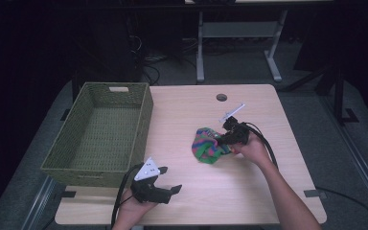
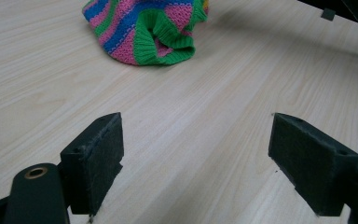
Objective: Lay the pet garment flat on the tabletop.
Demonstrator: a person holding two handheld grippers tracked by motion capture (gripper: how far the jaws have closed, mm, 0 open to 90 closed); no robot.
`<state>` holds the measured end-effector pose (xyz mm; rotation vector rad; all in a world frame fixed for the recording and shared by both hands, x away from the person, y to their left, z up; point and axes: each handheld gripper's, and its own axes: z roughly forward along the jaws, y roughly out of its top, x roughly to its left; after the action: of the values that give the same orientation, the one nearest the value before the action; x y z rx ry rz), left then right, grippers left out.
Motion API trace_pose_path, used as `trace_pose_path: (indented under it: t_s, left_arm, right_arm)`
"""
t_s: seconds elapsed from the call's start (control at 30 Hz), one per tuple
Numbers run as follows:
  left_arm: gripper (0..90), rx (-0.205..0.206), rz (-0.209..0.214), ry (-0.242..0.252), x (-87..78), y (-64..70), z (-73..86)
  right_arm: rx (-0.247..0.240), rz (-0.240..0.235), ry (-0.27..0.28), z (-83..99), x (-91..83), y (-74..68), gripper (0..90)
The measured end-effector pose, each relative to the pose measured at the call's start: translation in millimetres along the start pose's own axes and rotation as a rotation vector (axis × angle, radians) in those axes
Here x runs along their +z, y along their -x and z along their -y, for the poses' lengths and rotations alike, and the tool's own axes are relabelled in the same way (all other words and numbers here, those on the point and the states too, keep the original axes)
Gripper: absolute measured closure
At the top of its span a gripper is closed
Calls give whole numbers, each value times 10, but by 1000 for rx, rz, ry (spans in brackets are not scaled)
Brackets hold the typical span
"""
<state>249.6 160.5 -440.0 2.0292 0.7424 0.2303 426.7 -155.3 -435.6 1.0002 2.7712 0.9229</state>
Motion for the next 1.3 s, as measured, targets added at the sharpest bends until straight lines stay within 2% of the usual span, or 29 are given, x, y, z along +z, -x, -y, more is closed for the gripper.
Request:
trace_pose_path:
  t_s: [0.33,0.77,1.03,1.3]
  left_arm:
    - [176,2,-2,3,-8,-6,-1]
    - [176,-2,-4,3,-8,-11,0]
    - [176,0,-6,5,-9,-11,-1]
    - [176,2,-9,9,-17,-11,-3]
  right_arm:
    - [6,4,38,-29,-208,-26,821]
    - [38,-18,92,8,-539,-82,821]
    - [1,-26,123,-5,-751,-205,822]
    - [-45,-55,149,10,-908,-376,822]
